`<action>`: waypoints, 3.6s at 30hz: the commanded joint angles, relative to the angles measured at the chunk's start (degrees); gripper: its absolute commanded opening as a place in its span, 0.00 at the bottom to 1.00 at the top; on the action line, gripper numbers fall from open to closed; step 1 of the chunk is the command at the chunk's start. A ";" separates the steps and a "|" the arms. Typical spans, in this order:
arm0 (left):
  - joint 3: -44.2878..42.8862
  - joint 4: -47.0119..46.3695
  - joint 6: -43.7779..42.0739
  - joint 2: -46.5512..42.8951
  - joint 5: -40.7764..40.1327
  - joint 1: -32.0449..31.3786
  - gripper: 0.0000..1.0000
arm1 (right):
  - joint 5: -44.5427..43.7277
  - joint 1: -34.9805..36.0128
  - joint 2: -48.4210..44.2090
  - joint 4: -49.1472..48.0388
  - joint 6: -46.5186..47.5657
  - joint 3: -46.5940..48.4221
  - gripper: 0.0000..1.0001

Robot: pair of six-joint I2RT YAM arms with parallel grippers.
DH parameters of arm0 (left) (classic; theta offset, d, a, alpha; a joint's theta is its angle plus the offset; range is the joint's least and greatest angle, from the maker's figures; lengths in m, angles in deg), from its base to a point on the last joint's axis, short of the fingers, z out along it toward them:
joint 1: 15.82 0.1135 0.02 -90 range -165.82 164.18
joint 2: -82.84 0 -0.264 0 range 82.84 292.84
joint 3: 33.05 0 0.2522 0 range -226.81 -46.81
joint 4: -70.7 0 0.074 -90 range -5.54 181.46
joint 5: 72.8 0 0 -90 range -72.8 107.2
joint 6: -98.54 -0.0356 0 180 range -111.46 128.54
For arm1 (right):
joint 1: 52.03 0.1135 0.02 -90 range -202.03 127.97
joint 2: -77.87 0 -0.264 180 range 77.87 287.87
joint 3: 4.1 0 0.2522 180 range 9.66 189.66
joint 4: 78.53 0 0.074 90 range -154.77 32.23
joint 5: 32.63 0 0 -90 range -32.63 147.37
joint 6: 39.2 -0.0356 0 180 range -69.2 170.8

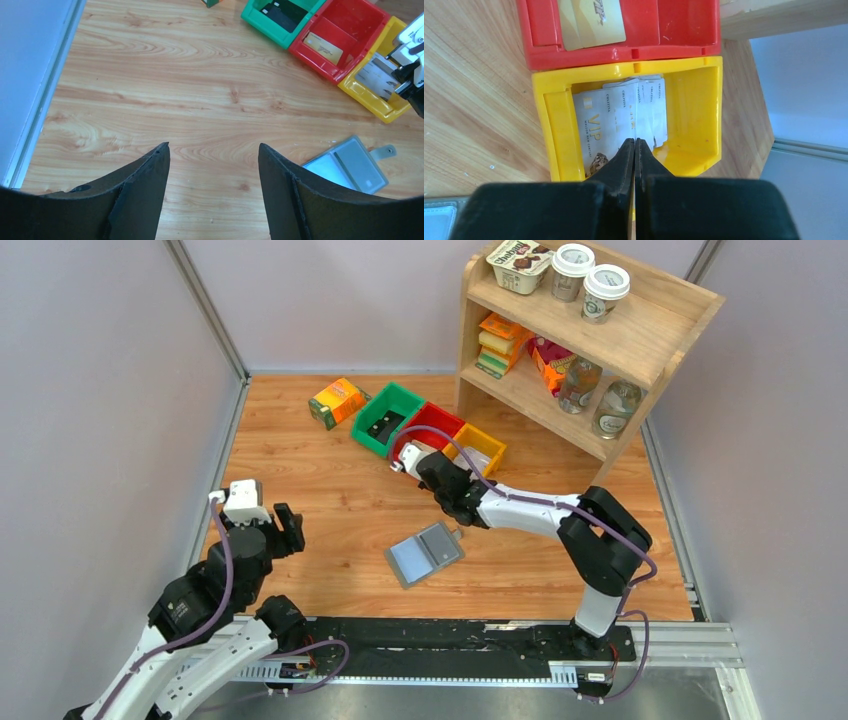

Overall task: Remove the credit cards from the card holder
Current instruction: Place the credit card in the storage box, then remove the credit card from the card holder.

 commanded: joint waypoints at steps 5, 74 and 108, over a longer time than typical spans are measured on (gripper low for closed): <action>-0.76 -0.19 -2.45 2.28 -1.56 0.31 0.73 | -0.21 0.80 0.13 -9.87 5.48 -3.10 0.00; 10.84 -31.30 21.28 49.83 37.28 -3.29 0.58 | 30.29 2.74 -13.59 8.93 -58.15 -14.53 0.58; 12.86 -36.66 22.95 55.20 40.10 -3.29 0.46 | 49.62 2.74 -17.10 0.85 -58.15 -14.36 0.33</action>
